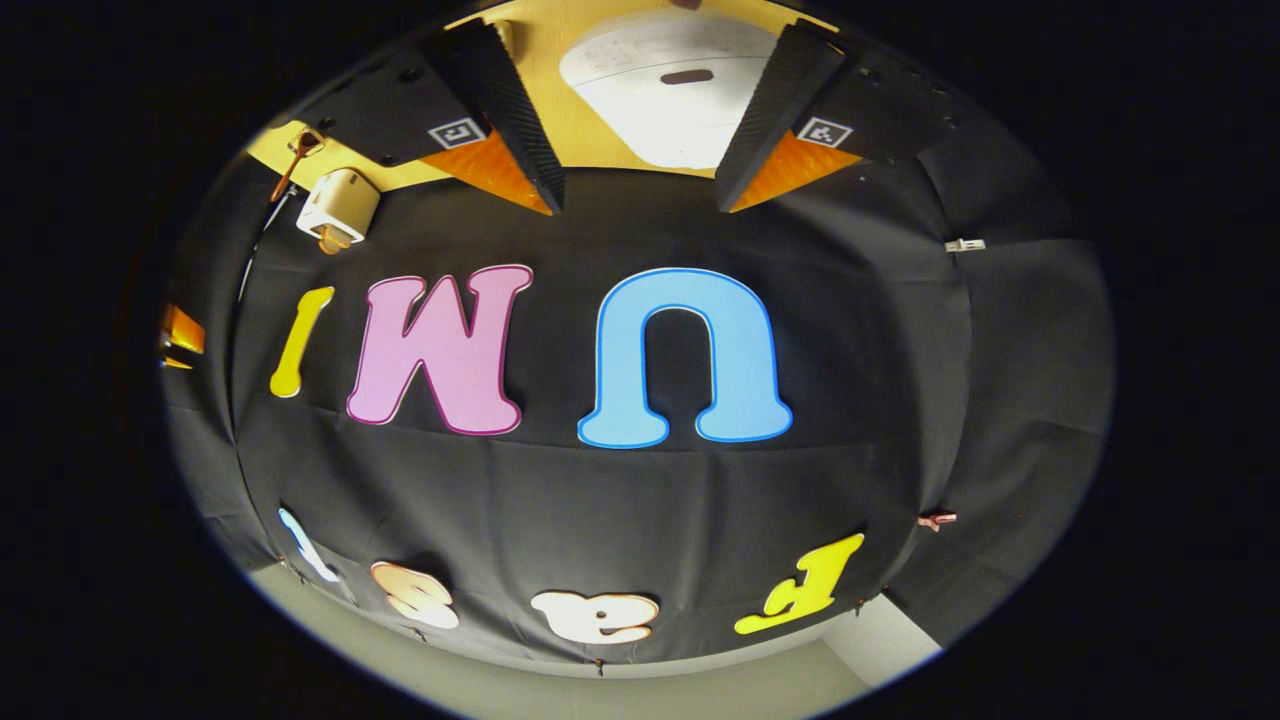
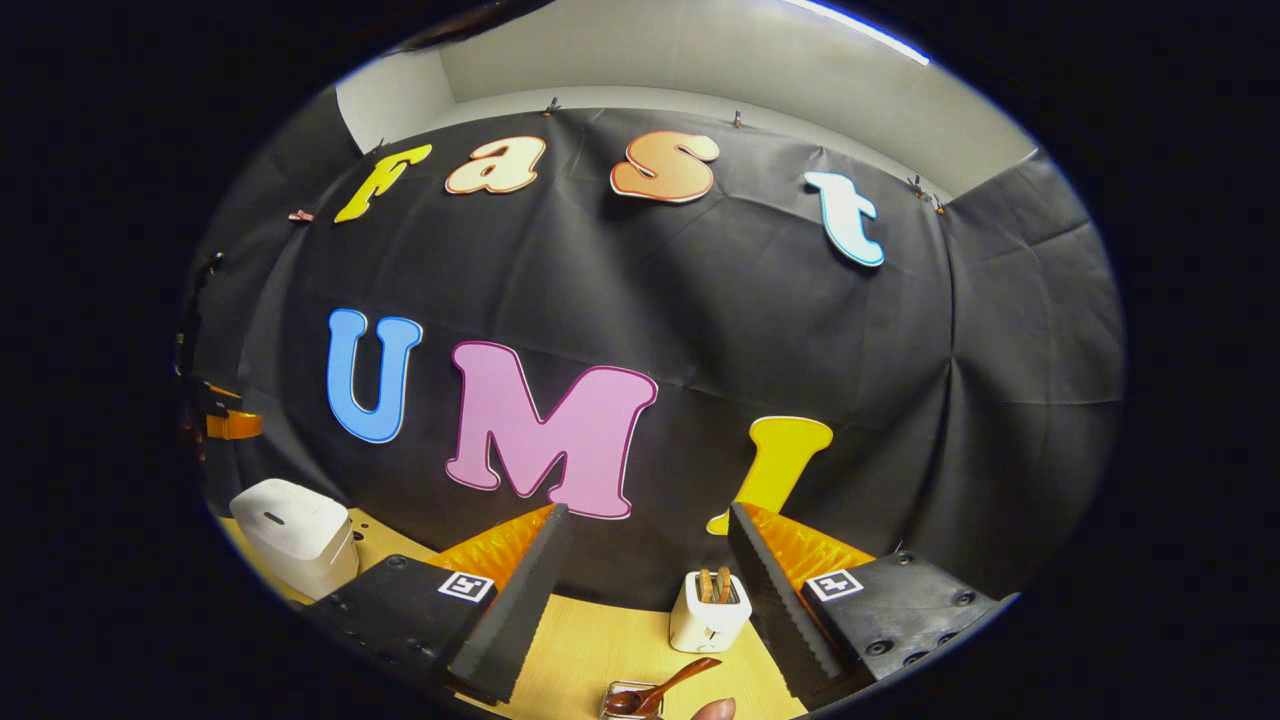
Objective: Close the left gripper, press the button to open the rice cooker; take a wooden spoon from the chopstick holder with the right hand, scoop a spoonful of rice and pour it into the rice cooker, then put the wooden spoon back into the chopstick holder.
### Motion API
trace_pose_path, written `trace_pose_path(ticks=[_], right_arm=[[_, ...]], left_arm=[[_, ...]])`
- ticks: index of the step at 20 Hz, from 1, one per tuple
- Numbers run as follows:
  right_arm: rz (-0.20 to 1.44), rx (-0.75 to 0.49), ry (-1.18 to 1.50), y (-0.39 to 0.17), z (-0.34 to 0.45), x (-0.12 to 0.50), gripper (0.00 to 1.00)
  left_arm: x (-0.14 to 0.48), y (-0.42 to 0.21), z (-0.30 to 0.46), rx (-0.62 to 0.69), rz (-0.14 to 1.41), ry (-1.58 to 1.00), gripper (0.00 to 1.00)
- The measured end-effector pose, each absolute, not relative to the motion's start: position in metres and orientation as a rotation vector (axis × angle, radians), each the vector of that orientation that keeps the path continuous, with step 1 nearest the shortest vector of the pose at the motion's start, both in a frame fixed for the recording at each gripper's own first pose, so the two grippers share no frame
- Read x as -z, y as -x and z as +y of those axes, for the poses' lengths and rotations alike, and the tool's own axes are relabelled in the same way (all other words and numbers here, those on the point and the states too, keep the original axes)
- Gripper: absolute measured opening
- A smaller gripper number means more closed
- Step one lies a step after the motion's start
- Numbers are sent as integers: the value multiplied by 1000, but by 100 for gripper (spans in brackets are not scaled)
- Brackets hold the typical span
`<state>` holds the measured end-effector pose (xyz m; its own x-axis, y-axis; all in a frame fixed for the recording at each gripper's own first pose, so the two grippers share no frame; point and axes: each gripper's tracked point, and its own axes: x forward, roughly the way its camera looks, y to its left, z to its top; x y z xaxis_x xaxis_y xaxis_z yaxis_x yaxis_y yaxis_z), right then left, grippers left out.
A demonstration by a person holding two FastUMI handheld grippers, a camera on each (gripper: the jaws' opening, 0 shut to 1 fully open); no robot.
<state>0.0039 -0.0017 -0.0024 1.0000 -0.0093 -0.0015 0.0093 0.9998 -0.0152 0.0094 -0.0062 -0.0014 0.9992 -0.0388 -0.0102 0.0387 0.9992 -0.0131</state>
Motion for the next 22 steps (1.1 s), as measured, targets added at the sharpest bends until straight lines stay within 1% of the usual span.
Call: trace_pose_path(ticks=[3,5,7,15,19,20,21,22], right_arm=[[3,9,17,-6,-1,3,97],[5,10,20,-6,-1,3,97],[5,12,19,-7,-1,4,97],[14,30,29,-5,-7,6,97],[17,47,35,-2,-13,6,97],[19,49,39,-1,-14,6,97],[21,51,43,0,-15,6,97],[21,52,44,0,-16,6,97]], left_arm=[[3,-13,-5,46,17,36,43],[15,-19,4,28,48,37,7],[31,-27,8,22,92,52,5],[151,-47,28,-13,411,65,5],[191,-52,37,-29,503,71,5],[198,-53,38,-23,527,70,8],[205,-54,37,-22,545,69,8],[209,-55,37,-18,562,71,5]])
